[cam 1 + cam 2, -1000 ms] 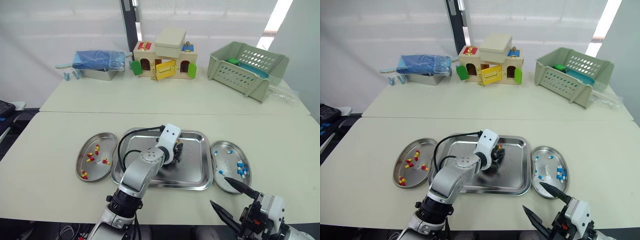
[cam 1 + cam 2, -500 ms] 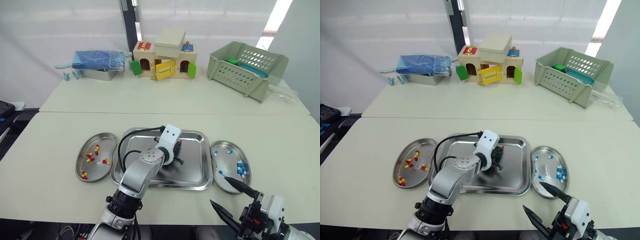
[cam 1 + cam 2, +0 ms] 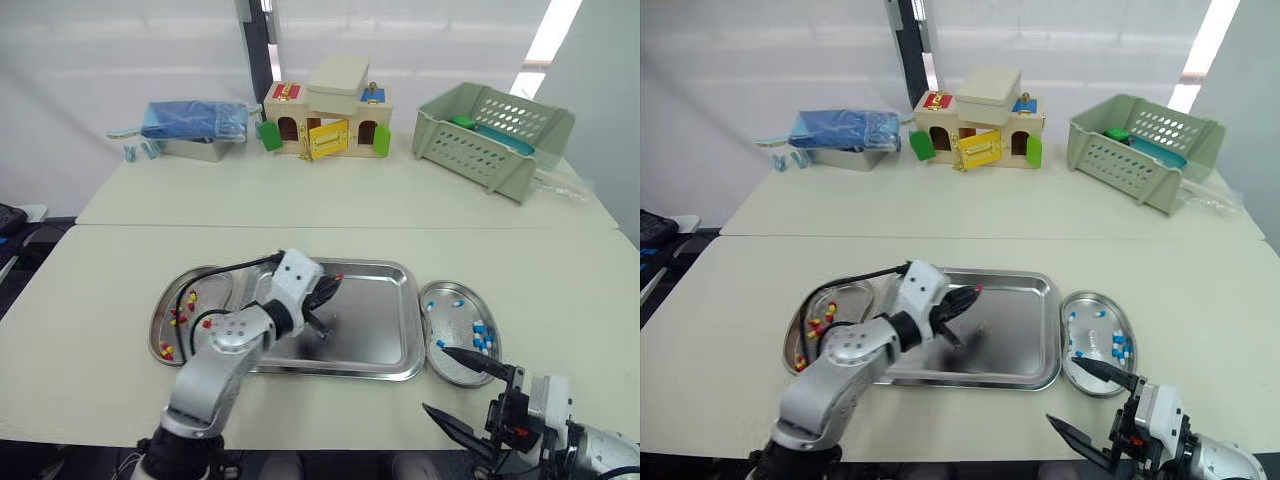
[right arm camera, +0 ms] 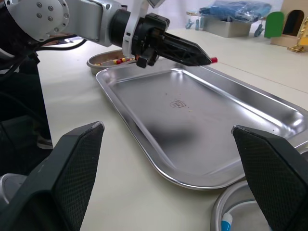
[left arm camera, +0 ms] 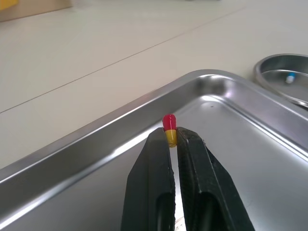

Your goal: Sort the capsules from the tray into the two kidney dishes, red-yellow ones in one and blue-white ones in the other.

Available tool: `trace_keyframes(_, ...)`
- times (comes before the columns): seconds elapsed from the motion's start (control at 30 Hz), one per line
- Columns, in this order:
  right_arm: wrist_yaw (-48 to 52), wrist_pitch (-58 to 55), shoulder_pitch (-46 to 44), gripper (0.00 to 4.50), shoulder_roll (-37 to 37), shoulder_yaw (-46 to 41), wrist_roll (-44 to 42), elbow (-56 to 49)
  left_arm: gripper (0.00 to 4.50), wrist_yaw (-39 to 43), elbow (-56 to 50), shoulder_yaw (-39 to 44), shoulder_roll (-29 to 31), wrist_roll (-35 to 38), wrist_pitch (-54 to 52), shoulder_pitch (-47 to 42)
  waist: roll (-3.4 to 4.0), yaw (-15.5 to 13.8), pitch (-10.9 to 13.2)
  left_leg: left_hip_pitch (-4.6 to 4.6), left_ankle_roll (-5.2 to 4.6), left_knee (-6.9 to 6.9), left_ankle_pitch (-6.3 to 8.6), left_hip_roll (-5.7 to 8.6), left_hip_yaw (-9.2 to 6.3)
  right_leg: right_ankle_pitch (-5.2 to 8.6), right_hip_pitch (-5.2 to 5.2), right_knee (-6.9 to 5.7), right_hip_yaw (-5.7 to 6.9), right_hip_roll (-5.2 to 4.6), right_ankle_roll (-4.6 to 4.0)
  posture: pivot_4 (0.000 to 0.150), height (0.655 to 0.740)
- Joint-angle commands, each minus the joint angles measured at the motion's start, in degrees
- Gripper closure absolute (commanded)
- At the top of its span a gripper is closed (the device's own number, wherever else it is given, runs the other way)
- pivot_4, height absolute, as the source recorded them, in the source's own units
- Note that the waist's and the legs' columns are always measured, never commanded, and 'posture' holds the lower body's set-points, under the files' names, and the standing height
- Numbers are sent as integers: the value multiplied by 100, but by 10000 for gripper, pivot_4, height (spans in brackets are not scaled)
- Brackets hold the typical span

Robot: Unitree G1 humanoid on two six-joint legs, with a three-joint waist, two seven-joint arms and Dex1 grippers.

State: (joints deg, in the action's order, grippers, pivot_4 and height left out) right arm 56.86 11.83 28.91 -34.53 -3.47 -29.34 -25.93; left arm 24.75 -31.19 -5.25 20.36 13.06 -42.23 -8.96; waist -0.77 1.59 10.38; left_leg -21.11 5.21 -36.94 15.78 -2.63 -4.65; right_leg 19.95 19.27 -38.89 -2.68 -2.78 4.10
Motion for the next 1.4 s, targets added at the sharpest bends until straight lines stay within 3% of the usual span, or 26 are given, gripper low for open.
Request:
trace_keyframes(0.03, 382, 75, -10, 0, -111, -53, -193, 47, 44553, -428, -739, 743, -119, 190, -258, 368, -3, -2, 1, -1, 0, 0, 0, 0, 1, 0, 0, 0, -1, -1, 0, 1500, 7400)
trace_keyframes(0.23, 752, 142, -203, 0, -85, 52, -202, 349, 44553, -1367, -1158, 1995, -656, 247, -536, 911, -7, -19, 4, 0, 0, -3, 0, 2, 0, 0, -6, 3, 3, -4, 0, 1500, 7400)
trace_keyframes(0.47, 999, 158, -460, 0, 10, 108, -194, 645, 44553, -2190, -1155, 2988, -1260, 406, -783, 966, -12, -11, 6, 2, 1, -3, 0, 2, 0, 0, -7, 3, 4, -4, 0, 1500, 7400)
trace_keyframes(0.87, 987, 219, -527, 0, 219, 245, -82, 748, 44553, -2152, -858, 2988, -1152, 511, -768, 1176, -13, -9, 7, 2, 3, -2, 1, 2, 0, 0, -7, 3, 4, -4, 0, 1500, 7400)
trace_keyframes(1.0, 926, 276, -517, 0, 265, 251, -35, 778, 34016, -2114, -669, 2929, -1013, 465, -733, 1156, -13, -7, 7, 4, 3, -1, 1, 2, 0, 0, -7, 3, 4, -3, 0, 1500, 7400)
trace_keyframes(1.33, 808, 190, -564, 0, 303, 149, -22, 787, 849, -1898, -483, 3032, -721, 613, -783, 1218, -14, -7, 7, 4, 4, 0, 1, 1, 0, 0, -6, 3, 4, -3, 0, 1500, 7400)
trace_keyframes(1.4, 636, -63, -579, 0, 189, -99, -224, 620, 192, -1426, -375, 3093, -377, 821, -761, 1255, -14, -6, 7, 4, 4, 0, 1, 1, 0, 0, -6, 3, 3, -3, 0, 1500, 7400)
